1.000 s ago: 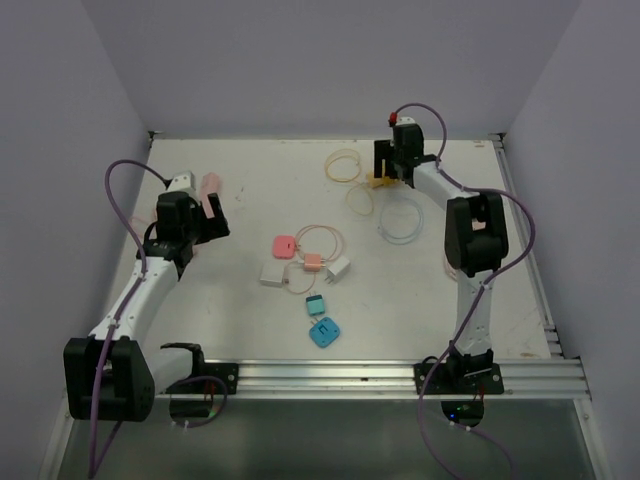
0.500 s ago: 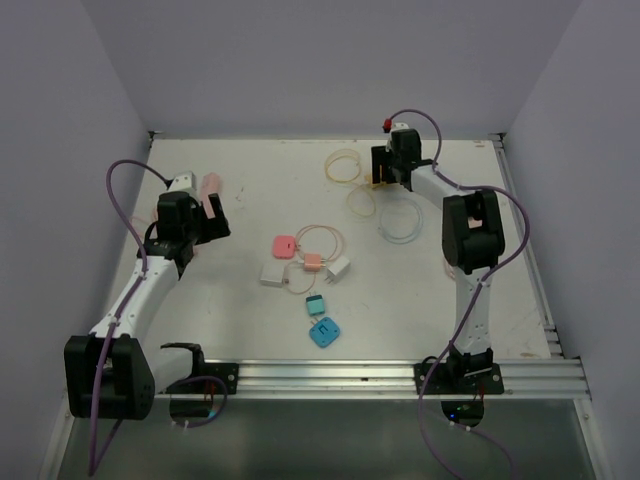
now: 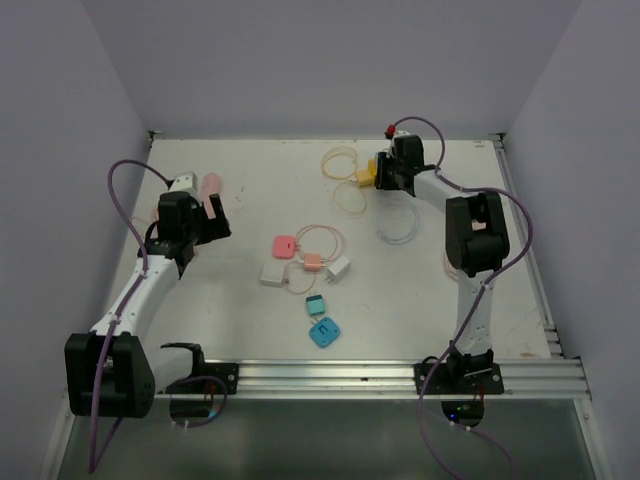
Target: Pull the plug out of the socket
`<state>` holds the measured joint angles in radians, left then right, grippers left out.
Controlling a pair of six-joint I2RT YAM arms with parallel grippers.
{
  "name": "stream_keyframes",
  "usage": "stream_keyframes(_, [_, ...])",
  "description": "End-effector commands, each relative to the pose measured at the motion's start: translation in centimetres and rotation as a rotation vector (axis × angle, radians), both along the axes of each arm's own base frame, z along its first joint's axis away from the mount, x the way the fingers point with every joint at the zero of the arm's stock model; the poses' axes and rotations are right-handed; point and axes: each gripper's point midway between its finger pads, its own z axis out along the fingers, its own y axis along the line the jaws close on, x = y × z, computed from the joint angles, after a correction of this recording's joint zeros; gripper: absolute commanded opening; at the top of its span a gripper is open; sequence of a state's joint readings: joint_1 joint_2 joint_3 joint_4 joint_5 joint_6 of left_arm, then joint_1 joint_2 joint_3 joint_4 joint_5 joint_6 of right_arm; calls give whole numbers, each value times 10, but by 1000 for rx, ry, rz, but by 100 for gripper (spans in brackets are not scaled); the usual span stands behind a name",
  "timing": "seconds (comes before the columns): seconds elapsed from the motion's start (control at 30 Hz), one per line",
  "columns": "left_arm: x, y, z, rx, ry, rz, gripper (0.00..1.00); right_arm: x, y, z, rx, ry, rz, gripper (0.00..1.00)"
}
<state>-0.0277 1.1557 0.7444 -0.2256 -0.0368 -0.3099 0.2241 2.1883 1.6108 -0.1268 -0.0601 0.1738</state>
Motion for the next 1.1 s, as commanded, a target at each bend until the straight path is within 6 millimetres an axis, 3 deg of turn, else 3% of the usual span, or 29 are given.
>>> stream_keyframes(0.0, [13,-2,20,9,-64,-24,96,-18,10,36,105,-32,-22,31])
stream_keyframes(0.03, [13,-3,20,5,-63,-27,96,-23,12,47,123,-46,-17,29])
stream_keyframes(0.1, [14,-4,19,1,-63,-30,96,-39,15,40,114,-39,-10,25])
stream_keyframes(0.13, [13,-4,18,0,-60,-32,96,-45,20,51,113,-61,3,20])
stream_keyframes(0.2, [14,-4,19,-2,-61,-33,96,-59,22,45,111,-44,15,16])
stream_keyframes(0.27, [14,-5,19,-3,-63,-34,96,-68,27,58,126,-62,28,15])
stream_keyframes(0.3, [13,-4,18,-1,-58,-34,96,-76,25,53,126,-52,23,15])
stream_keyframes(0.4, [13,-4,18,2,-60,-30,96,-86,16,68,139,-85,-28,19])
stream_keyframes(0.53, [13,-4,17,-1,-58,-34,96,-78,11,108,128,-156,-26,29])
stream_keyframes(0.67, [13,-4,17,1,-57,-32,96,-58,-1,156,132,-215,-45,34])
stream_keyframes(0.73, [13,-4,17,2,-58,-30,96,-48,-4,166,158,-224,-30,40])
stream_keyframes(0.77, [14,-4,17,2,-57,-30,96,-42,-5,181,172,-251,-24,42])
stream_keyframes(0.83, [13,-4,15,0,-52,-31,96,-29,-15,183,181,-256,-46,46])
stream_keyframes(0.87, [13,-4,16,0,-53,-31,96,-20,-20,193,187,-279,-60,47])
stream_keyframes(0.93, [14,-4,16,0,-53,-33,96,-3,-38,183,190,-264,-123,48])
stream_keyframes(1.0, [13,-4,14,0,-50,-33,96,13,-45,189,209,-284,-142,50])
stream_keyframes(1.03, [14,-4,14,1,-50,-32,96,26,-52,166,206,-246,-159,53])
stream_keyframes(1.07, [14,-4,14,1,-49,-32,96,35,-52,173,206,-251,-154,54])
